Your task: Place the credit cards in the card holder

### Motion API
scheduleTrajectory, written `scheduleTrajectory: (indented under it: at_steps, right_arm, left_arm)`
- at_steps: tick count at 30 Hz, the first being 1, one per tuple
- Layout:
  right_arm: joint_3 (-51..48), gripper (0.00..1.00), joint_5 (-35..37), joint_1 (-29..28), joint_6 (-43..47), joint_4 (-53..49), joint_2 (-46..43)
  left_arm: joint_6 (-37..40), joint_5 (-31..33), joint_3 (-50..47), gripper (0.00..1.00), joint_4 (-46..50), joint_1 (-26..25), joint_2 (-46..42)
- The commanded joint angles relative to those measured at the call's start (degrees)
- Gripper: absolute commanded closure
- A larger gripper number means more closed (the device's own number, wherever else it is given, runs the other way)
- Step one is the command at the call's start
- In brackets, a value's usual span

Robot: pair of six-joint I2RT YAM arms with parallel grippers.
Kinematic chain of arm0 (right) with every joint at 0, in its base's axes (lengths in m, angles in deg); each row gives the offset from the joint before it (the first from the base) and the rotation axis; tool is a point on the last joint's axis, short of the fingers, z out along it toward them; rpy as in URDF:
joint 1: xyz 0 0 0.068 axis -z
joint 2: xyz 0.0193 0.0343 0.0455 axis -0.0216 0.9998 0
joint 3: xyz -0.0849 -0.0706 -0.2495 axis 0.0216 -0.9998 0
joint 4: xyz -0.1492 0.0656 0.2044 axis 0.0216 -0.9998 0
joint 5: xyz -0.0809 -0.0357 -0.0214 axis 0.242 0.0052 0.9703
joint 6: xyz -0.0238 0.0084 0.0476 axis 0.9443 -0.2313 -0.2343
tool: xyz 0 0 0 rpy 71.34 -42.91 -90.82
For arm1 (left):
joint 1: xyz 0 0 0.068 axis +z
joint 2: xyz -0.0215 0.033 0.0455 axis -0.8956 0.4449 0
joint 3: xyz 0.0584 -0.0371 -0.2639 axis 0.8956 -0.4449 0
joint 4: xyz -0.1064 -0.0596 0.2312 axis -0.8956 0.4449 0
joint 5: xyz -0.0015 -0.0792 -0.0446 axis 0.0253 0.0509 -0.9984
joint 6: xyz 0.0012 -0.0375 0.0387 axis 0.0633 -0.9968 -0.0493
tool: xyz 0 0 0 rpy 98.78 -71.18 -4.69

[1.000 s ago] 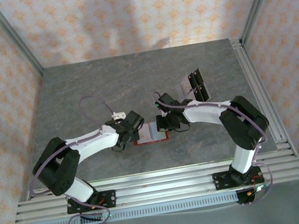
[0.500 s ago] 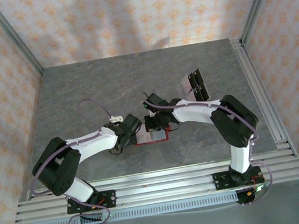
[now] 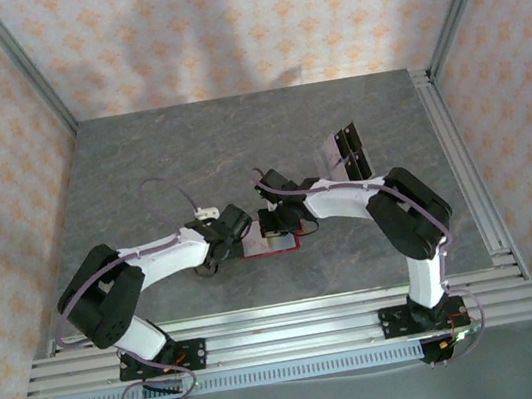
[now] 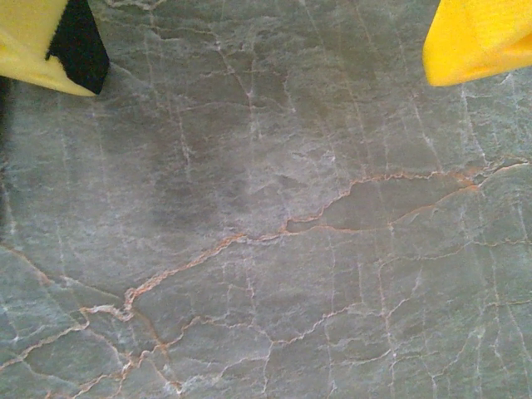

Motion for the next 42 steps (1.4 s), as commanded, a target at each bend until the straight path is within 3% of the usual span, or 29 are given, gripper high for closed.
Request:
scheduleTrajectory:
  at_steps: [1, 16, 42]
  right_arm:
    - [-1.44, 1.0, 2.0, 0.1, -0.4, -0.06, -1.91]
    - [-3.55, 1.0, 2.24, 0.06, -0.7, 0.29, -3.05]
    - [1.98, 1.0, -1.59, -1.26, -0.06, -1.1, 1.76]
  left_arm:
    - [-0.67, 0.72, -1.11, 0.0, -0.72, 0.4, 0.4]
    - [-0.67, 0.67, -1.25, 0.0, -0.97, 0.4, 0.65]
    - [-0.75, -0.81, -2.58, 0.0, -3.8, 0.4, 2.59]
